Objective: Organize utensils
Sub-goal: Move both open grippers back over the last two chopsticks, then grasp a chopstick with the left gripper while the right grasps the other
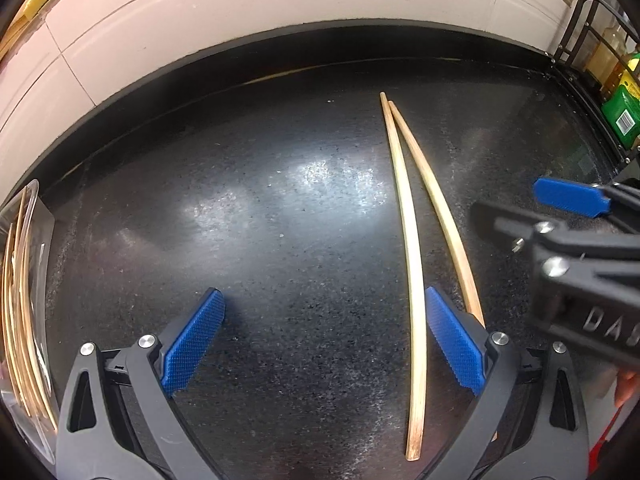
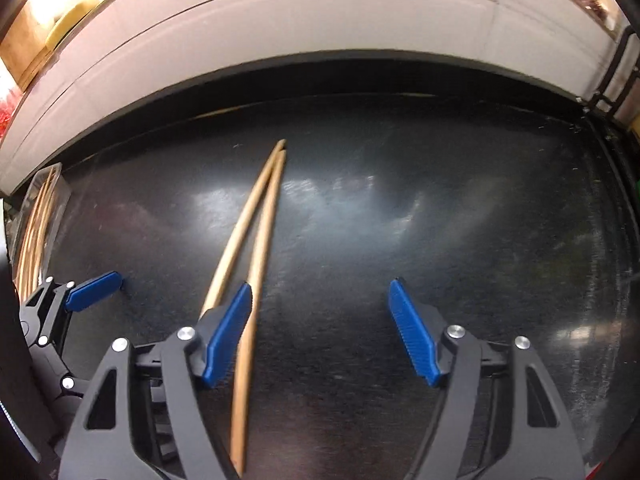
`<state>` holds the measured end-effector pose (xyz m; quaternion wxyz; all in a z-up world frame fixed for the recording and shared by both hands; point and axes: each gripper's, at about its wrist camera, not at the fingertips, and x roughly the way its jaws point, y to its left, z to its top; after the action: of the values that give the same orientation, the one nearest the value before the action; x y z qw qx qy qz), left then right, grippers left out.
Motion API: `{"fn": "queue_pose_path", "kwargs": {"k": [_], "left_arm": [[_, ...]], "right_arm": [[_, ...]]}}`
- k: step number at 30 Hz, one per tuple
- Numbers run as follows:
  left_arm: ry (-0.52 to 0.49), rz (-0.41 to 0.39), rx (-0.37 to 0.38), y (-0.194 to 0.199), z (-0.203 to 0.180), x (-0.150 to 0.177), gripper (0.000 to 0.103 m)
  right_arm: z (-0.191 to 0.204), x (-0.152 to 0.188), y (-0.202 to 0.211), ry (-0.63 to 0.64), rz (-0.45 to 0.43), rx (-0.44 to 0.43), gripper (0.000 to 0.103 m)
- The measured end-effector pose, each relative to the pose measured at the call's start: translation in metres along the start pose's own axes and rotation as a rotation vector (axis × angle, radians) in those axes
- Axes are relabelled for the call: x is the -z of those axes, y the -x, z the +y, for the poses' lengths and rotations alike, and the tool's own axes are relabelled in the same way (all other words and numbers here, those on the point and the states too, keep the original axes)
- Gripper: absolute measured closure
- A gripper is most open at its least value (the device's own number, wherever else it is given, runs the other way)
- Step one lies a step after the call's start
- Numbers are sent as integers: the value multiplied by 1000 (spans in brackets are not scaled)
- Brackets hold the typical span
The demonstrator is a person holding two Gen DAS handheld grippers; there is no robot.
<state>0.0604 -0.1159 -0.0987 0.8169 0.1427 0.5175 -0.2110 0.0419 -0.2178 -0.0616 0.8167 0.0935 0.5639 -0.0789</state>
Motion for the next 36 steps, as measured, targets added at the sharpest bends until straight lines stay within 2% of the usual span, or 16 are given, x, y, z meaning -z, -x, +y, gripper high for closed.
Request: {"fn": "queue_pose_path", "kwargs": {"k": [4,9,12,13,16,17,20,21,22,24,36], "left_arm": [[-3,-4,0,1,1,1,6],[-10,-6,2,-1,0,1,6],[-26,-17,11,1,-1,1,11],[-39,-26,17,2,-2,0,18],[-57,-40,26,5,-8,-4,35],[-59,-41,29,6,-8,-4,37],[-69,-48,42,7,-8,-6,50],[-75,-53,53,9,-8,-6,64],[-82,-55,67,10,-9,-7,83],[-86,-49,95,10,-11,-9,96],[-99,-68,134,8,-9,-11,98]], "right_arm": [[11,-2,-5,14,7,-4,33],[25,-9,-21,62,54,55,33],[33,-11,-25,83,49,73,34],[34,-12,-26,83,49,73,36],[36,-17,-25,93,34,72,67],[38,-20,-24,95,35,74,78],[36,-22,-24,103,42,61,85],[37,-23,-24,106,43,58,90],[36,-23,-23,103,43,53,91],[33,-23,-23,90,42,40,95],[3,-14,-13,68,36,6,96]]}}
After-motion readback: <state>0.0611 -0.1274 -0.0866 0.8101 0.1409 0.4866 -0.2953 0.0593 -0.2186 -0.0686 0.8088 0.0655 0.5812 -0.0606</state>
